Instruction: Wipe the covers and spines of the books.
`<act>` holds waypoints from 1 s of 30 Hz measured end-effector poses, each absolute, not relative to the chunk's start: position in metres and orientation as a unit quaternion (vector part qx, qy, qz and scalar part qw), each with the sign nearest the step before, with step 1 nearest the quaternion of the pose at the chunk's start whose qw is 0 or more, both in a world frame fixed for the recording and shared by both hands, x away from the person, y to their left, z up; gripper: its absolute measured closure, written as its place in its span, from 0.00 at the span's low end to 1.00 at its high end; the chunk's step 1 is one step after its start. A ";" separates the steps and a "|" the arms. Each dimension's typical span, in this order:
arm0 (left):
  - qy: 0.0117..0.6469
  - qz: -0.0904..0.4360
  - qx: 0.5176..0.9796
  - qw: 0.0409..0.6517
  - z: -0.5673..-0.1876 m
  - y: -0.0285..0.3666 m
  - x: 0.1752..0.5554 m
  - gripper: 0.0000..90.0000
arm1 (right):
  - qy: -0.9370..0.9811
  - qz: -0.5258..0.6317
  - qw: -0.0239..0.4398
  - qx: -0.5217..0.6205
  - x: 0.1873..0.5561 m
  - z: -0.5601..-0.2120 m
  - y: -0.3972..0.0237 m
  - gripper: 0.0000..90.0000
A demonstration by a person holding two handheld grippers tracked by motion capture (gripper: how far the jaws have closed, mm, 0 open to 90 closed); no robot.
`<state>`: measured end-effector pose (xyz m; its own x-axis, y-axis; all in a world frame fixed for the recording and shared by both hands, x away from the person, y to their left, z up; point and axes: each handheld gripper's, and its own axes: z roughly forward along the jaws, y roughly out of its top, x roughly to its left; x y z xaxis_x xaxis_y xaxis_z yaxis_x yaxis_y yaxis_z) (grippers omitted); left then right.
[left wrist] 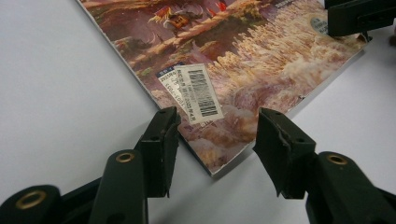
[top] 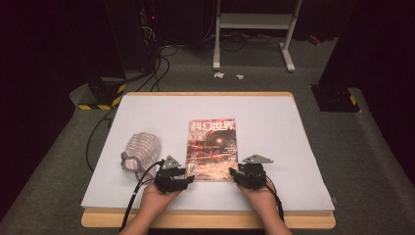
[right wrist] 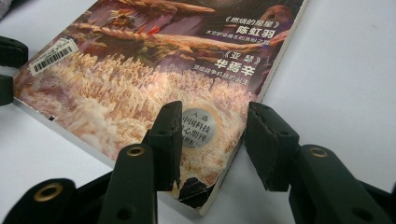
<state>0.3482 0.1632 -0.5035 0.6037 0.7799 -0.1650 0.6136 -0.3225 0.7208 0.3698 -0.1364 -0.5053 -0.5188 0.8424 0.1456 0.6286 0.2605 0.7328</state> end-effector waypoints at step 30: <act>0.450 0.246 0.738 0.439 -0.472 0.246 0.321 0.48 | 0.746 0.438 0.217 0.453 0.368 -0.491 -0.168 0.44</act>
